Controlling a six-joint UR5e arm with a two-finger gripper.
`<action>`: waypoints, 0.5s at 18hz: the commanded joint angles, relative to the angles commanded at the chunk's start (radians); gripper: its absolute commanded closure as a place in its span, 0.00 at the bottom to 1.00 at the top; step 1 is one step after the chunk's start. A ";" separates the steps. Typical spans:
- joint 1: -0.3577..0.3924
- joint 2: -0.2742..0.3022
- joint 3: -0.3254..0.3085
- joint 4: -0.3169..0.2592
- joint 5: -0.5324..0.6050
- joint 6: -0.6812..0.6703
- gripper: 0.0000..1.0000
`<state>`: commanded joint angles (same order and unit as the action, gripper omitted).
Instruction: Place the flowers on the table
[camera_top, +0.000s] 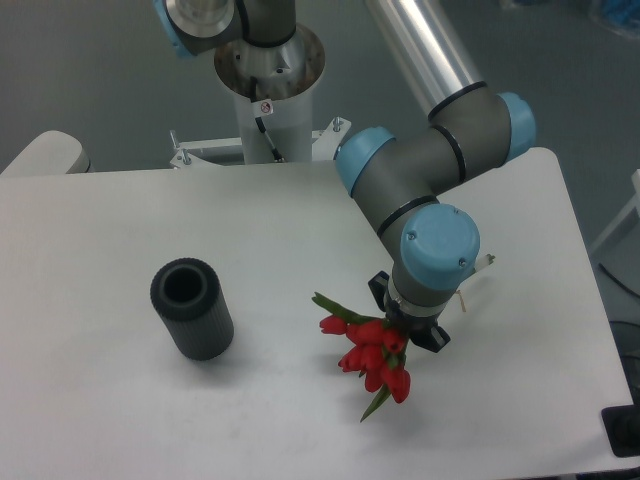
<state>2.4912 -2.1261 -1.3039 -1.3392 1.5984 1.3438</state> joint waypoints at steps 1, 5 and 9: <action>0.000 0.000 0.000 0.000 -0.002 0.002 0.97; -0.002 0.008 -0.014 0.008 0.006 0.002 0.96; -0.002 0.025 -0.018 -0.003 0.006 0.050 0.96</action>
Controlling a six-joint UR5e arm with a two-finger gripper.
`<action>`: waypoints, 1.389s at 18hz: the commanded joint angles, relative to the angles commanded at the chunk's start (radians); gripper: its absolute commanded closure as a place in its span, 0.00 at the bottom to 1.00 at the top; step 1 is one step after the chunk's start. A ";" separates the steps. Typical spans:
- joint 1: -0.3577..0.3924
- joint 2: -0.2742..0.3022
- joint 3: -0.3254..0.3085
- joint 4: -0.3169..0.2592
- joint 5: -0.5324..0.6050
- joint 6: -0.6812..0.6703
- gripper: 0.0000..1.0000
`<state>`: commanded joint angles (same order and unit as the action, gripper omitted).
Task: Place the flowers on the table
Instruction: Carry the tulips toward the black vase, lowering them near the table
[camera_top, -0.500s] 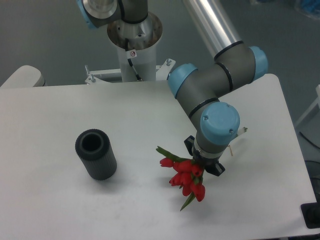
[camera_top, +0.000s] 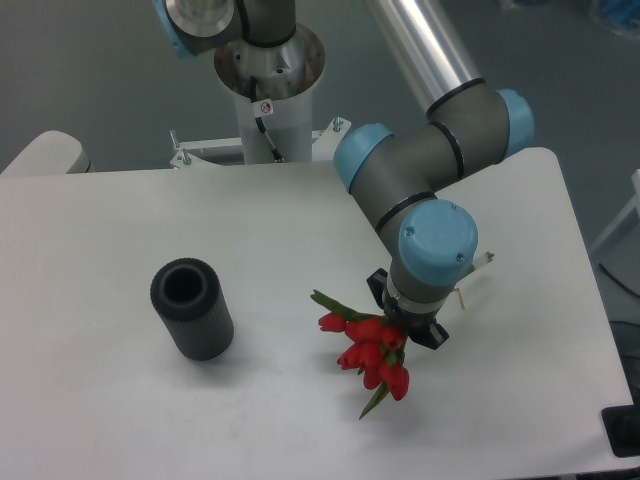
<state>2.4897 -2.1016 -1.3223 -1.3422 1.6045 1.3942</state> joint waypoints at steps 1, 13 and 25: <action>0.000 0.008 -0.009 -0.003 0.002 0.017 0.96; 0.006 0.190 -0.262 0.011 -0.002 0.411 0.97; -0.078 0.397 -0.535 0.014 -0.003 0.553 0.96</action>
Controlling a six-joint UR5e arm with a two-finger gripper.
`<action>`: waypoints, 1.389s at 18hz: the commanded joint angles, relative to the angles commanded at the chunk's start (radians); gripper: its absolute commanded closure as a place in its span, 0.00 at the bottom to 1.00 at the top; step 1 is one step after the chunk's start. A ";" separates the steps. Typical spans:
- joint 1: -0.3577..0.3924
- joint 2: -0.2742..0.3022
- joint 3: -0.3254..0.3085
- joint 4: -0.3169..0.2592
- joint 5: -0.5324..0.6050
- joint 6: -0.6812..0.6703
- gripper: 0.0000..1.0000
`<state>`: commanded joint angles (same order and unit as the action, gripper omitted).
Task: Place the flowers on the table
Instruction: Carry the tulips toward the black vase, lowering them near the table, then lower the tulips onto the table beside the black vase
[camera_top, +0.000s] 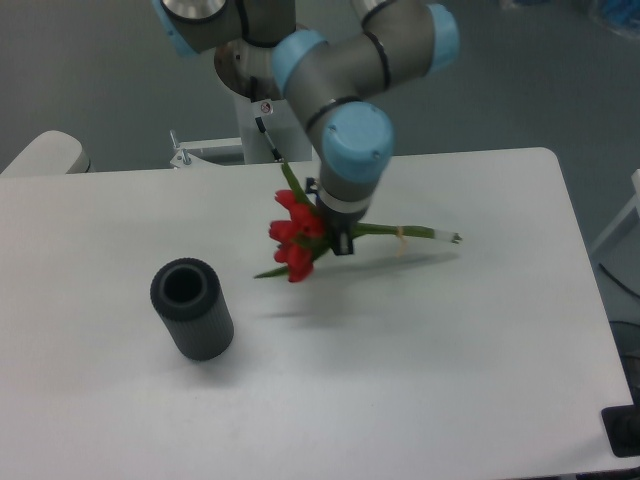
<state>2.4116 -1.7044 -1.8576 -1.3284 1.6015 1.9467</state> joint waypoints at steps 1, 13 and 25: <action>-0.018 0.008 -0.006 0.005 0.000 -0.002 0.96; -0.183 0.066 -0.137 0.101 -0.005 -0.058 0.92; -0.292 0.016 -0.149 0.199 -0.029 -0.118 0.70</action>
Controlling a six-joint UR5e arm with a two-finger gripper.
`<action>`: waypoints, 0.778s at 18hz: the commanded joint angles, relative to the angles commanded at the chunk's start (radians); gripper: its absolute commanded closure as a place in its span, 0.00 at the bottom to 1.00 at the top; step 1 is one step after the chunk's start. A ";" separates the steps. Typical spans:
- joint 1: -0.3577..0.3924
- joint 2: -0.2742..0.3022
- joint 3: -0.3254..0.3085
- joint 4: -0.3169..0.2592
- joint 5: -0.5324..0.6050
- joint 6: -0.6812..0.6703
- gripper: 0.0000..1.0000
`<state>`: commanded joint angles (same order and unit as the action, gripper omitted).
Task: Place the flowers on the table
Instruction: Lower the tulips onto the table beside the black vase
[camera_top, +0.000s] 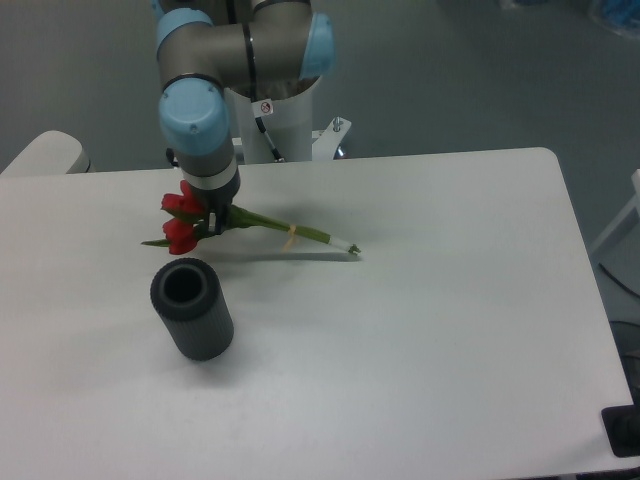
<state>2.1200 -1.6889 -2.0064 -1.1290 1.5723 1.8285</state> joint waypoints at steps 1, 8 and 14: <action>-0.003 -0.008 0.000 0.005 -0.003 0.000 0.57; -0.011 -0.017 0.002 0.023 0.000 0.000 0.05; 0.020 -0.015 0.015 0.026 0.002 0.003 0.00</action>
<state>2.1397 -1.7043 -1.9911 -1.1029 1.5738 1.8316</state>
